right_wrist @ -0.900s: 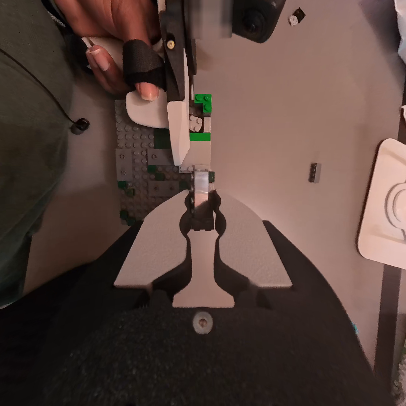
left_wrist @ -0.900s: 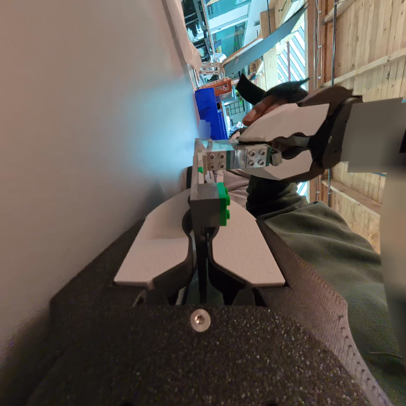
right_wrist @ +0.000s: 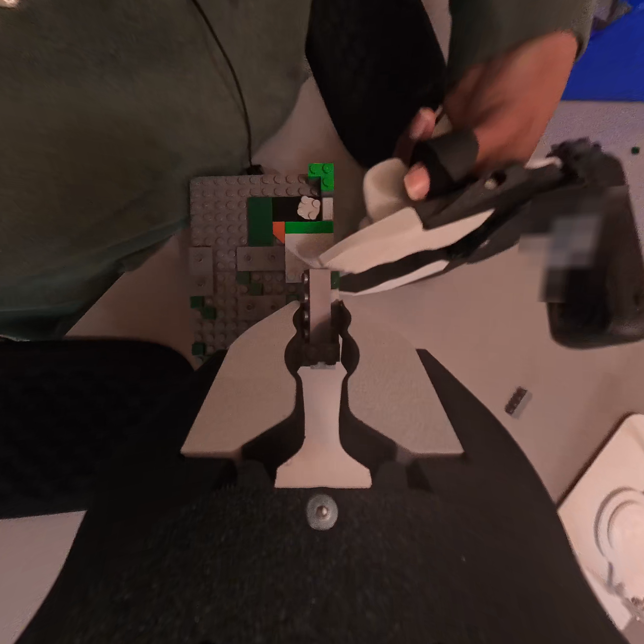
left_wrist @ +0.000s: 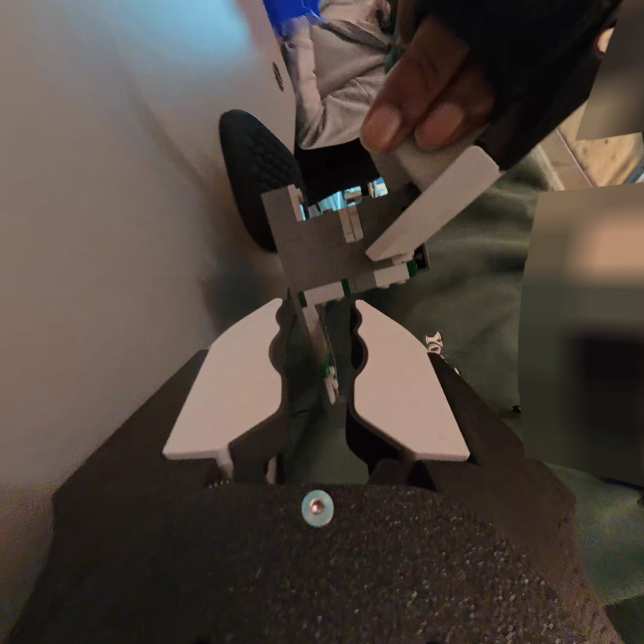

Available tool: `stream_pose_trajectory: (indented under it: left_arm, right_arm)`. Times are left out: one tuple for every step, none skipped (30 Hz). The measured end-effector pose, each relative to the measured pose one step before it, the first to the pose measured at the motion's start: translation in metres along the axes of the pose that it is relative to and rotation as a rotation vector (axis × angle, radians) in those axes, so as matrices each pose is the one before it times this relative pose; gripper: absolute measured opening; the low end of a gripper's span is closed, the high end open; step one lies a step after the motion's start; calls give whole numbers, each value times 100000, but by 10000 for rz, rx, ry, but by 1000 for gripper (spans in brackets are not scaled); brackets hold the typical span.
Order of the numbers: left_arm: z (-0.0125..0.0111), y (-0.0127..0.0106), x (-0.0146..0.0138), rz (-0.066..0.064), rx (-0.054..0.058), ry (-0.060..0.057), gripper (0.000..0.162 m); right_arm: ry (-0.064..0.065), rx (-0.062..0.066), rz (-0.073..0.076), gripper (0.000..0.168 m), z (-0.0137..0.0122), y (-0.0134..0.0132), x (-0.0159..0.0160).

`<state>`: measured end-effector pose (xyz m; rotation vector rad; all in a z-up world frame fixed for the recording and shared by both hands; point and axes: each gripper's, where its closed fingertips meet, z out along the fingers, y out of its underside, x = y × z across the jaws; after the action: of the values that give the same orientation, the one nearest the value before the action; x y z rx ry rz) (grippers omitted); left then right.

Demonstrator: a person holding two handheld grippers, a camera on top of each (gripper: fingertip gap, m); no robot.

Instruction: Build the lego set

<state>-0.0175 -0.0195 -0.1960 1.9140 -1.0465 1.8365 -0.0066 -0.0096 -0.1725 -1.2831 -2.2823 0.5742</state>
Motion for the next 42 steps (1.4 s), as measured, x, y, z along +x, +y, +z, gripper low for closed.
stream_pose_trajectory:
  left_arm:
    - [568,130,58,100,-129,225,31]
    - [497,258,0,15,-165,154,32]
    - [367,182,-23,-24,-81,145,33]
    - [172,63,-107,-53,42,84,33]
    - [18,8,-135,-100,107,47,33]
    - [-57,28,-115,-99,119,37,31]
    - [-69,116,-14,-73,87,79,29]
    - [-25,293,83,-47,-25,99,29]
    - [8,271,103,-17,-3,82,29]
    - [37,180,-32,-54,53,-6,30]
    - [44,-19,-84,-93,158,-20,27]
    - [70,-109,-7,-165,179,67,23]
    - [61,-127,11,-124,163,55,18]
    - [58,16,-198,6,72,-119,16]
    - [-3,5,-82,27,105,-60,15]
    - [-27,-43,5,-23,148,-44,15]
    - [-80,-178,-81,5,303,-145,15]
    - [-104,-182,-26,-22,343,-114,14]
    - [-149,-158,81,-57,369,-24,14]
    - [-167,-33,141,-42,331,48,13]
    - [-197,30,83,-79,315,38,10]
    - [-178,48,147,-113,304,90,10]
    - [-117,172,132,-85,184,102,10]
    - [-93,173,96,-41,172,93,10]
    - [-71,125,34,-33,194,58,11]
    - [-72,103,42,-81,183,81,11]
    - [-77,77,48,-97,186,97,10]
    - [-88,33,-61,-69,209,-2,10]
    - [-112,17,-29,-84,209,41,10]
    - [-141,-54,-41,-125,241,42,10]
    - [-169,-69,-97,-80,219,-11,10]
    - [-224,-134,-98,-29,234,-13,10]
    - [-251,-188,-96,-25,231,-29,10]
    - [-251,-233,-38,12,245,-40,10]
    - [-212,-253,65,50,228,-19,10]
    - [-179,-268,213,13,243,67,11]
    - [-171,-274,113,48,237,-23,11]
    - [-173,-221,65,91,203,-29,11]
    - [-181,-210,67,40,188,8,11]
    - [-180,-160,10,-3,165,1,11]
    - [-184,-172,-82,38,183,-80,11]
    - [-184,-165,-99,67,194,-95,11]
  right_arm:
    - [-131,28,-131,17,88,-151,-71]
    - [-173,22,-74,17,75,-75,-100]
    - [-218,24,-33,17,78,-21,-159]
    - [-202,18,-36,17,90,46,-154]
    - [-127,-12,-49,17,107,110,-75]
    - [-72,-6,-49,17,80,114,5]
    - [-45,41,-46,17,12,31,75]
    - [-25,41,-36,17,-47,1,132]
    - [-3,-11,-59,17,-71,67,181]
    - [20,-19,-86,17,-55,40,199]
    - [-6,62,-73,17,-28,-105,175]
    - [-65,100,-61,17,11,-207,90]
    - [-73,36,-105,17,65,-185,71]
    - [-80,-57,-161,17,80,-103,56]
    - [-91,-96,-154,17,67,-72,59]
    - [-100,-87,-122,17,33,-71,71]
    - [-88,-99,-108,17,-3,-8,114]
    - [-67,-119,-108,17,-34,83,168]
    - [-63,-71,-64,17,-72,80,218]
    - [-74,0,-16,17,-100,-22,232]
    - [-54,24,-2,18,-95,-75,249]
    - [-14,19,-13,18,-23,-120,297]
    - [-56,23,-24,18,55,-160,212]
    - [-117,48,-34,18,101,-212,100]
    - [-130,30,-40,19,110,-189,86]
    - [-122,4,-10,19,121,-125,93]
    - [-120,14,65,19,92,-129,119]
    - [-143,30,130,20,41,-126,105]
    - [-133,25,118,22,-12,-116,86]
    - [-44,13,60,24,-90,-100,153]
    - [24,-2,21,25,-164,-83,188]
    - [75,-3,10,25,-254,-95,203]
    - [152,20,-18,25,-342,-137,247]
    - [201,31,-61,24,-342,-174,227]
    - [269,-30,-114,24,-288,-108,236]
    - [375,-69,-166,23,-188,-80,287]
    - [429,33,-171,22,-118,-197,316]
    - [456,57,-175,22,-48,-205,332]
    - [516,-1,-230,22,26,-88,365]
    - [515,42,-253,22,28,-103,332]
    - [454,96,-198,22,11,-137,292]
    - [401,55,-183,22,28,-71,285]
